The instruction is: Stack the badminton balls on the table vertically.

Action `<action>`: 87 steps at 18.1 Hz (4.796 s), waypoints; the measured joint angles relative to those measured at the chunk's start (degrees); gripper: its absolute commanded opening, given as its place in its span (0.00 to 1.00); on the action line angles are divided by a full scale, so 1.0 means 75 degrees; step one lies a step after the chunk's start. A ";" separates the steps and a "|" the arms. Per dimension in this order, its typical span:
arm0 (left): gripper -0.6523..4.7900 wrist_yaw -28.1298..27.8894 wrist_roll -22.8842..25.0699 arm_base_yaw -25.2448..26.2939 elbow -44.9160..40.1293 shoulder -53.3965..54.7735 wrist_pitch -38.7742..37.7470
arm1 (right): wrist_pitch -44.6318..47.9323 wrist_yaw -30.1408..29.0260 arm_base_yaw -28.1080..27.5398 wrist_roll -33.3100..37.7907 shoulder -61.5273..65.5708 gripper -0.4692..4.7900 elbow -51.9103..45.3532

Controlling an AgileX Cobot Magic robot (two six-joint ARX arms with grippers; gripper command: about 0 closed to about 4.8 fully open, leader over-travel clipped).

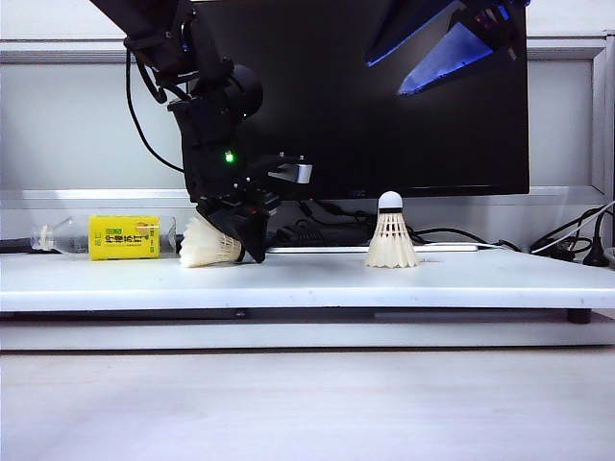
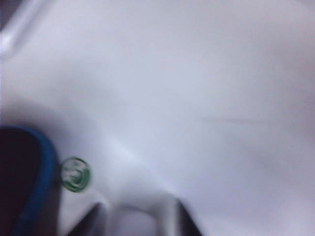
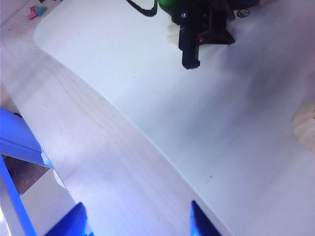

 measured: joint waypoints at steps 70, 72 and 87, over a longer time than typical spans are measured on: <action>0.67 0.0460 -1.2936 -0.0898 -0.0026 -0.0128 0.0064 | -0.0790 0.4465 -0.0248 0.0198 -0.1644 0.58 -0.0009; 0.67 0.0428 -1.2939 -0.0886 -0.0020 -0.0122 0.0064 | -0.0793 0.4418 -0.0248 0.0198 -0.1644 0.55 -0.0009; 0.60 0.0096 -1.3114 -0.0898 0.0061 0.0003 0.0137 | -0.0796 0.4159 -0.0248 0.0262 -0.1649 0.52 -0.0009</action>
